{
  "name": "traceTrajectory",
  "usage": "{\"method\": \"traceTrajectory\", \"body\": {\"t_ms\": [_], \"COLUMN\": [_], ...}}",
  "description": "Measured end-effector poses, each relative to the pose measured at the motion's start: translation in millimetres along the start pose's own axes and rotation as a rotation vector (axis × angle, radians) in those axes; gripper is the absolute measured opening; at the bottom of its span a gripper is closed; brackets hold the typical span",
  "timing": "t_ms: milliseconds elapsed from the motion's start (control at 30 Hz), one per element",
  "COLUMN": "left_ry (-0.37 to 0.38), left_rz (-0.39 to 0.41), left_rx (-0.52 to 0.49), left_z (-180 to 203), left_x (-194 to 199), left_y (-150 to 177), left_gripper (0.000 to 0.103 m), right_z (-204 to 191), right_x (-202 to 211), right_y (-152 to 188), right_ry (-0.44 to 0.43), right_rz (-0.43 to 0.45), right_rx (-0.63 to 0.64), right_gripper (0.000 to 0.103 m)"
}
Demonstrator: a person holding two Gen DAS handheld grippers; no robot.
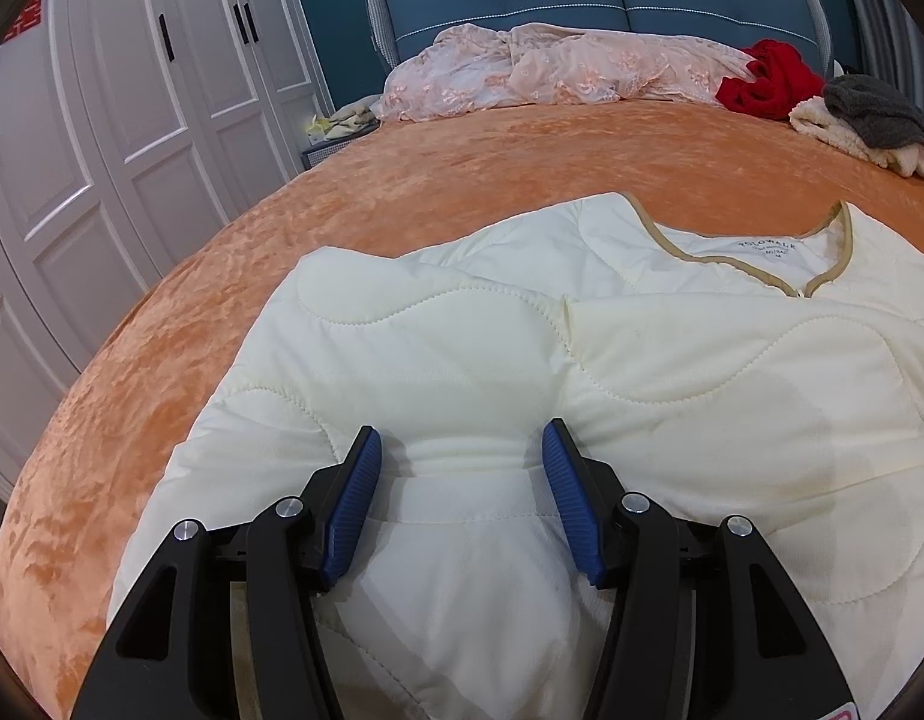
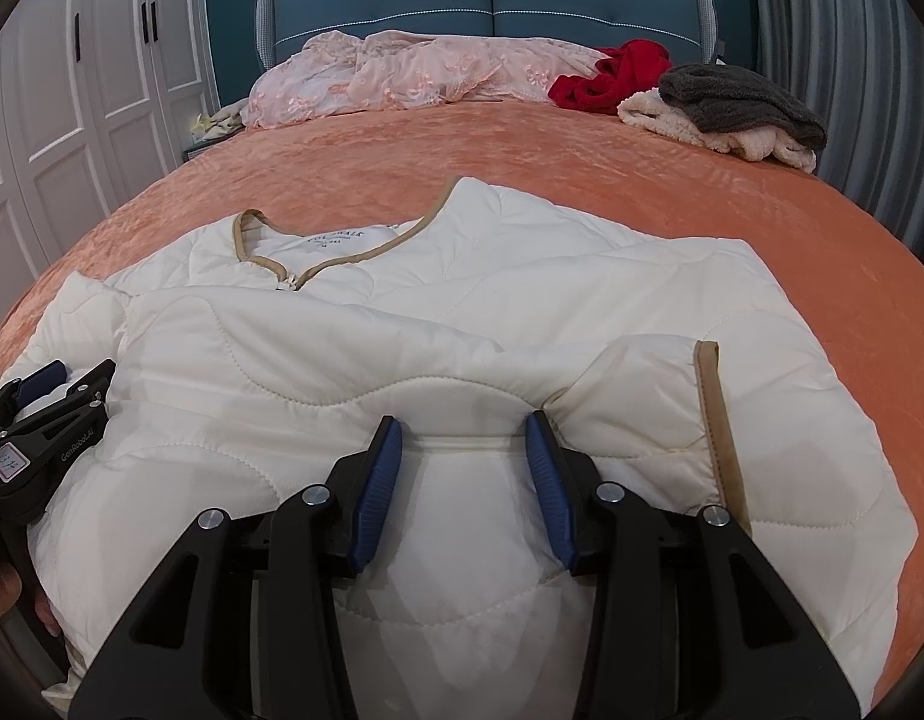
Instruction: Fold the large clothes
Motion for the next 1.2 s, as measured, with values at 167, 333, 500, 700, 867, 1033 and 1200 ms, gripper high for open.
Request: {"method": "traceTrajectory", "body": {"t_ms": [167, 333, 500, 700, 867, 1033, 1200], "left_ry": [-0.005, -0.007, 0.031, 0.037, 0.082, 0.114, 0.165], "left_rz": [-0.001, -0.024, -0.064, -0.083, -0.100, -0.103, -0.084], "left_rx": [-0.005, -0.012, 0.038, 0.070, 0.122, 0.121, 0.114], "left_z": [-0.7, -1.3, -11.9, -21.0, -35.3, -55.8, -71.7], "left_x": [1.5, 1.3, 7.7, 21.5, 32.7, 49.7, 35.4], "left_y": [-0.7, -3.7, -3.1, 5.3, 10.1, -11.7, -71.1], "left_gripper": [0.054, 0.054, 0.064, 0.078, 0.081, 0.080, 0.080], "right_z": [0.1, 0.3, -2.0, -2.5, -4.2, -19.6, -67.3], "right_x": [0.3, 0.9, 0.5, -0.2, -0.4, 25.5, 33.1], "right_y": [-0.8, -3.8, -5.7, -4.8, -5.3, -23.7, -86.8], "right_ry": [0.004, 0.008, 0.026, 0.014, 0.017, -0.014, -0.182], "right_rz": [0.000, -0.014, -0.036, -0.042, -0.048, -0.032, 0.002], "right_rx": [0.001, -0.001, 0.012, 0.000, 0.001, 0.049, 0.082], "right_gripper": [0.041, 0.041, 0.043, 0.043, 0.044, 0.044, 0.059]}}
Point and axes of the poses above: each gripper's, at about its wrist camera, not at the fingertips, and x roughly against the way its jaws point, z to its right, y to its underside, the point moved 5 cm from there along -x, roughly the way its jaws point, and after that the axes turned 1 degree about z, right-handed, at the moved point
